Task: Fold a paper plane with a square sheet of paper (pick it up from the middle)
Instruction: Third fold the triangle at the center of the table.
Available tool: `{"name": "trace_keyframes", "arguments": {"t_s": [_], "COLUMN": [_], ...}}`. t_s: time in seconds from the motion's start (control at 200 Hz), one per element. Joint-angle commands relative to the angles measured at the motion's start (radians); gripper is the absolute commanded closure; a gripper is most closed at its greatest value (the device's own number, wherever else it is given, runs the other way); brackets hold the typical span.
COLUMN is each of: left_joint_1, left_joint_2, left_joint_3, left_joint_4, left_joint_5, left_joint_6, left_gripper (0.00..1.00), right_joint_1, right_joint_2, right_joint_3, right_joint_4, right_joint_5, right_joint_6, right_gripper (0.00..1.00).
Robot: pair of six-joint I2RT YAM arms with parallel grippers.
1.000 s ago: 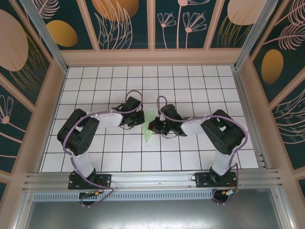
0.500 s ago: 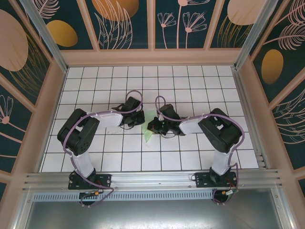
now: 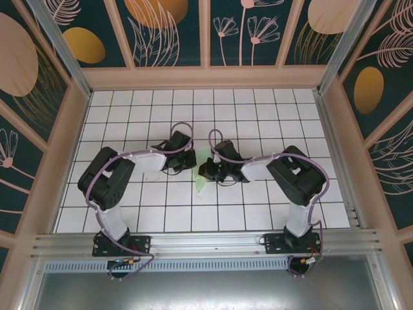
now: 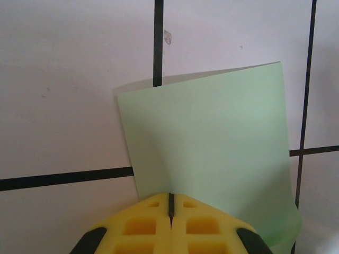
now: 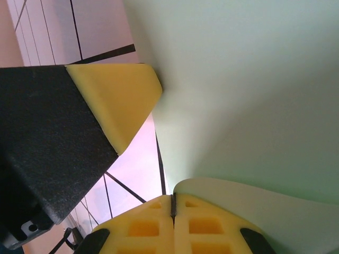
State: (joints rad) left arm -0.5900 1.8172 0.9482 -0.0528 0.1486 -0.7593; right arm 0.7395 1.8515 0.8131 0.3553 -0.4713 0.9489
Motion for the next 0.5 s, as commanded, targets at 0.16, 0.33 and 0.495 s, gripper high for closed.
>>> {"name": "trace_keyframes", "arguments": {"t_s": [0.16,0.33,0.495], "left_joint_1": [-0.003,-0.003,-0.003], "left_joint_2": [0.025,0.025,0.026], "left_joint_3": [-0.016,-0.019,-0.019], "left_joint_4": [-0.013,-0.012,-0.010], "left_joint_5": [0.021,0.022,0.025], "left_joint_6": [0.009,0.009,0.008], "left_gripper": [1.00,1.00,1.00], "right_joint_1": [0.006,0.005,0.007], "right_joint_2": [0.007,0.007,0.013], "right_joint_3": [0.023,0.019,0.021], "right_joint_4": [-0.036,-0.041,-0.030], "right_joint_5": [0.027,0.030,0.023], "right_joint_6": [-0.024,-0.028,-0.029], "right_gripper": [1.00,1.00,1.00]}}
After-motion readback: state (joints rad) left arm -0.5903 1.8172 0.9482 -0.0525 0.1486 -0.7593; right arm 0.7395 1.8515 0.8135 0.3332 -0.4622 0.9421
